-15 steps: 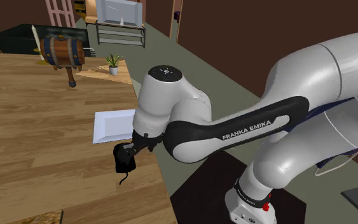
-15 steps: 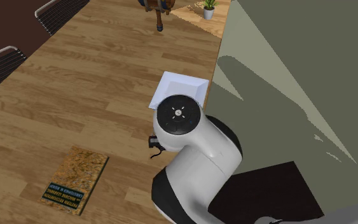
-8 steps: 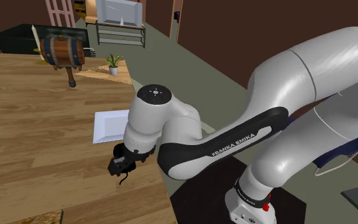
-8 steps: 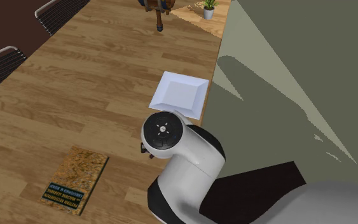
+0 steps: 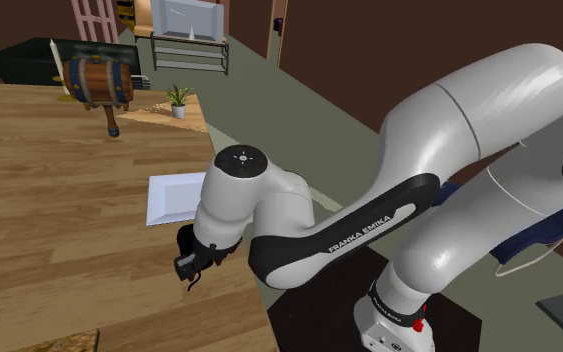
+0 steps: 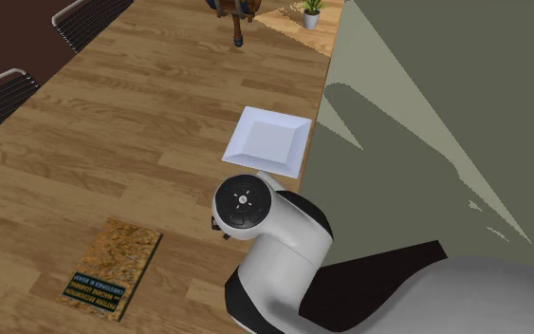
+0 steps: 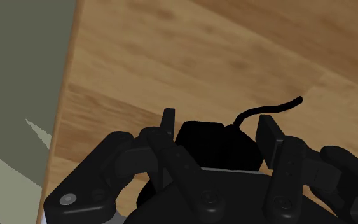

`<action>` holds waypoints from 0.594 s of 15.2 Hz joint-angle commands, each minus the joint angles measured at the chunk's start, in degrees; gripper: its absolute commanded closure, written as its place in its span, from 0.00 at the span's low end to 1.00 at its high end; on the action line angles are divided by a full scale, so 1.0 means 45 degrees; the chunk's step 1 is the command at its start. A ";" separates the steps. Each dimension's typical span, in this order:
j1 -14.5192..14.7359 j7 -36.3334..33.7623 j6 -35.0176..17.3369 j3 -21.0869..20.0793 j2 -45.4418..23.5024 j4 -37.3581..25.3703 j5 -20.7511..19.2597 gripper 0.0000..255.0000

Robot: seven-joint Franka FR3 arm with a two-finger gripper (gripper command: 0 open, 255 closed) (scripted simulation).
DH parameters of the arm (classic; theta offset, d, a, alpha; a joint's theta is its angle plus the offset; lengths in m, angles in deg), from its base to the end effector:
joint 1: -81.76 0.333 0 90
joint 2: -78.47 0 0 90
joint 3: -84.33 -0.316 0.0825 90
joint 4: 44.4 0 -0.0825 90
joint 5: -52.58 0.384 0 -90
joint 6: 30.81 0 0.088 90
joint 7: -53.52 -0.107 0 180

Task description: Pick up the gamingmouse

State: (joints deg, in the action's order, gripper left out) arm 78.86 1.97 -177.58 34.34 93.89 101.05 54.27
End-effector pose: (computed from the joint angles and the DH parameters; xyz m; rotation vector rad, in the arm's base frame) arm 0.3175 0.3354 0.3552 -3.0811 0.1519 -0.4216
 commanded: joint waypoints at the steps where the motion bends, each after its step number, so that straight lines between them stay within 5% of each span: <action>1: -0.0016 -0.0004 -0.0007 0.0001 -0.0022 0.0015 -0.0011 1.00; 9: 0.0345 0.0446 0.0615 0.0408 0.0474 -0.0191 0.0486 1.00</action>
State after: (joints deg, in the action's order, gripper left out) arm 79.99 3.32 -175.60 35.58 95.41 100.44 55.84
